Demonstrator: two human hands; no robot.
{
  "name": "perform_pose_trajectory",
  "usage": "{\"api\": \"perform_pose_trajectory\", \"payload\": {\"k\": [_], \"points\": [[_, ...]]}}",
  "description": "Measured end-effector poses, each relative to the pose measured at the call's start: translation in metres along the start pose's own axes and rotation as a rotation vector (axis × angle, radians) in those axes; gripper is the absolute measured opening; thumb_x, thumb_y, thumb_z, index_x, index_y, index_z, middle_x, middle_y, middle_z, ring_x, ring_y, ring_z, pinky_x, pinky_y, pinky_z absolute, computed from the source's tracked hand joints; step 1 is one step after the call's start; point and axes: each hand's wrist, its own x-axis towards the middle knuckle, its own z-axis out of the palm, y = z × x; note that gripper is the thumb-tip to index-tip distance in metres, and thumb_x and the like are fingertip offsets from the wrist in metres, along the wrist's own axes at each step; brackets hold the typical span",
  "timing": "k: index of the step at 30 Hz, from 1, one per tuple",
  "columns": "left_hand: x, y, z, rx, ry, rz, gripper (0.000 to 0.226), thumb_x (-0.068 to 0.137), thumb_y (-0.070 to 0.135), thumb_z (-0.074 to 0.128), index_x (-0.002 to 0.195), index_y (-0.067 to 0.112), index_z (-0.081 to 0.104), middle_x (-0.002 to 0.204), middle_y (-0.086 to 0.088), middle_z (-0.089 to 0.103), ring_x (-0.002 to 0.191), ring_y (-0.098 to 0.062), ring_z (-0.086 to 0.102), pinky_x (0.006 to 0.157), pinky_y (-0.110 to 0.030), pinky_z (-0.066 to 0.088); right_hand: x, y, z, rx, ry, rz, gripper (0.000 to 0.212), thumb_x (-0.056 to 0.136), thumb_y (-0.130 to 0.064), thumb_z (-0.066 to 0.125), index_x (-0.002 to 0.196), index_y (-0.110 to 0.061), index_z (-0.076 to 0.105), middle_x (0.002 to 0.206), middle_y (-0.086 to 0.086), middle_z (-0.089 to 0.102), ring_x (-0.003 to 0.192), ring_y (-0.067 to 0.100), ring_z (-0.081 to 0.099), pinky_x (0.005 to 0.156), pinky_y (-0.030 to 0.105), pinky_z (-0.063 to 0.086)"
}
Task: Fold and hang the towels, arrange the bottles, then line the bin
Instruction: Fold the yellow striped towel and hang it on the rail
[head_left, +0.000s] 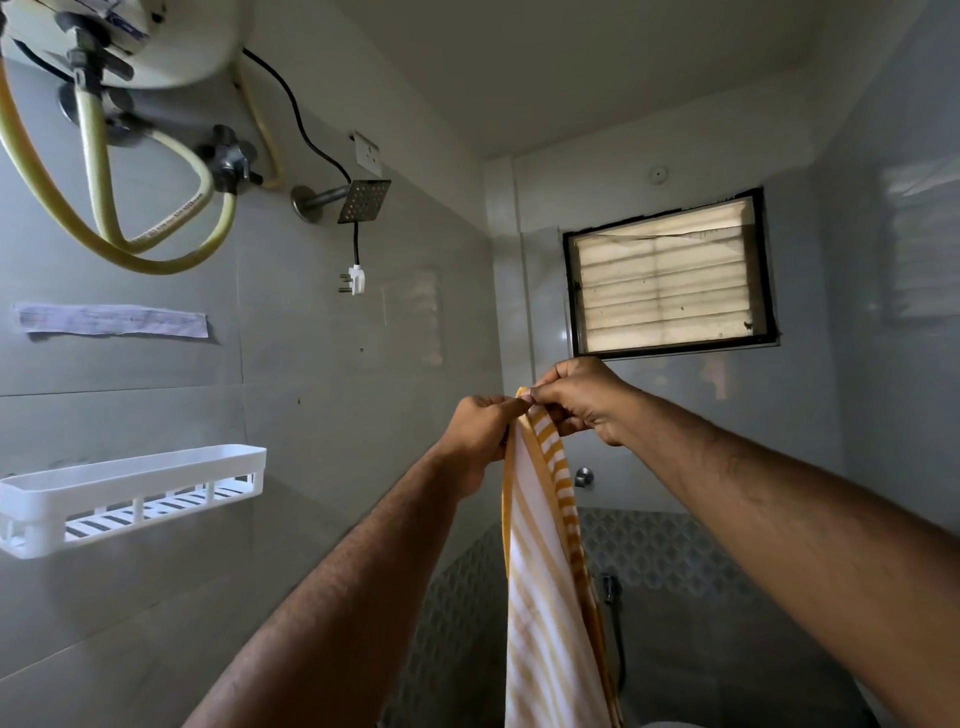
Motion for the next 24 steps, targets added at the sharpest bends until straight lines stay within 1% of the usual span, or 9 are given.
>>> {"api": "perform_pose_trajectory", "payload": {"k": [2,4,5,7,10,13,16,20,24], "points": [[0.003,0.000,0.004,0.033,0.066,0.011,0.023,0.100,0.018,0.064,0.093,-0.002,0.075,0.081,-0.016,0.073,0.068,-0.024,0.068,0.068,-0.033,0.060,0.000,0.000,-0.001,0.017,-0.023,0.015,0.009,0.095,-0.014,0.072,0.097,-0.006,0.068,0.070,0.007,0.074,0.056,0.014,0.072,0.054,0.029,0.058],[0.005,0.001,0.009,0.060,0.110,0.021,0.024,0.100,0.015,0.063,0.081,0.006,0.073,0.071,-0.008,0.070,0.056,-0.016,0.064,0.052,-0.022,0.053,0.000,0.002,-0.001,0.036,-0.031,0.021,0.012,0.098,-0.017,0.069,0.100,-0.006,0.067,0.075,0.009,0.074,0.058,0.016,0.073,0.057,0.031,0.060],[0.006,0.002,0.011,0.067,0.129,0.026,0.026,0.100,0.016,0.062,0.077,0.009,0.072,0.066,-0.005,0.068,0.050,-0.012,0.062,0.047,-0.019,0.048,0.000,0.003,-0.001,0.043,-0.036,0.019,0.015,0.099,-0.021,0.069,0.102,-0.006,0.066,0.078,0.009,0.075,0.062,0.017,0.074,0.061,0.034,0.062],[0.006,0.003,0.014,0.052,0.158,0.033,0.028,0.099,0.018,0.063,0.074,0.011,0.072,0.061,-0.001,0.068,0.043,-0.007,0.061,0.042,-0.016,0.045,0.000,0.006,-0.002,0.063,-0.057,0.014,0.024,0.098,-0.029,0.070,0.108,-0.007,0.065,0.085,0.009,0.077,0.072,0.021,0.077,0.071,0.039,0.064],[0.008,0.007,0.016,0.031,0.189,0.040,0.025,0.097,0.023,0.067,0.075,0.011,0.074,0.066,-0.004,0.071,0.053,-0.014,0.065,0.052,-0.023,0.051,-0.004,0.014,-0.004,0.086,-0.106,0.010,0.030,0.097,-0.036,0.069,0.111,-0.010,0.065,0.094,0.008,0.078,0.078,0.023,0.077,0.078,0.043,0.065],[0.012,0.011,0.016,0.048,0.223,0.046,0.027,0.096,0.019,0.065,0.070,0.012,0.071,0.067,-0.007,0.068,0.059,-0.019,0.062,0.061,-0.030,0.052,-0.010,0.024,-0.006,0.081,-0.160,-0.012,0.026,0.097,-0.035,0.069,0.110,-0.012,0.066,0.093,0.007,0.077,0.076,0.021,0.075,0.071,0.038,0.063],[0.015,0.014,0.017,0.095,0.247,0.052,0.029,0.095,0.022,0.066,0.068,0.012,0.069,0.070,-0.008,0.065,0.062,-0.022,0.060,0.062,-0.032,0.053,-0.015,0.032,-0.007,0.103,-0.165,-0.036,0.029,0.093,-0.033,0.075,0.112,-0.013,0.066,0.090,0.006,0.076,0.074,0.019,0.075,0.064,0.033,0.060],[0.016,0.016,0.019,0.142,0.270,0.040,0.024,0.097,0.024,0.062,0.084,0.007,0.073,0.073,-0.006,0.066,0.061,-0.019,0.062,0.057,-0.028,0.052,-0.017,0.040,-0.005,0.109,-0.112,-0.064,0.038,0.088,-0.031,0.080,0.115,-0.013,0.062,0.094,0.008,0.076,0.075,0.020,0.076,0.062,0.033,0.060],[0.016,0.019,0.021,0.183,0.314,0.039,0.023,0.094,0.020,0.060,0.074,0.012,0.067,0.074,-0.005,0.063,0.062,-0.018,0.059,0.059,-0.027,0.050,-0.020,0.050,-0.003,0.113,-0.108,-0.051,0.036,0.086,-0.035,0.082,0.109,-0.013,0.066,0.092,0.007,0.077,0.076,0.020,0.076,0.064,0.033,0.061]]}}
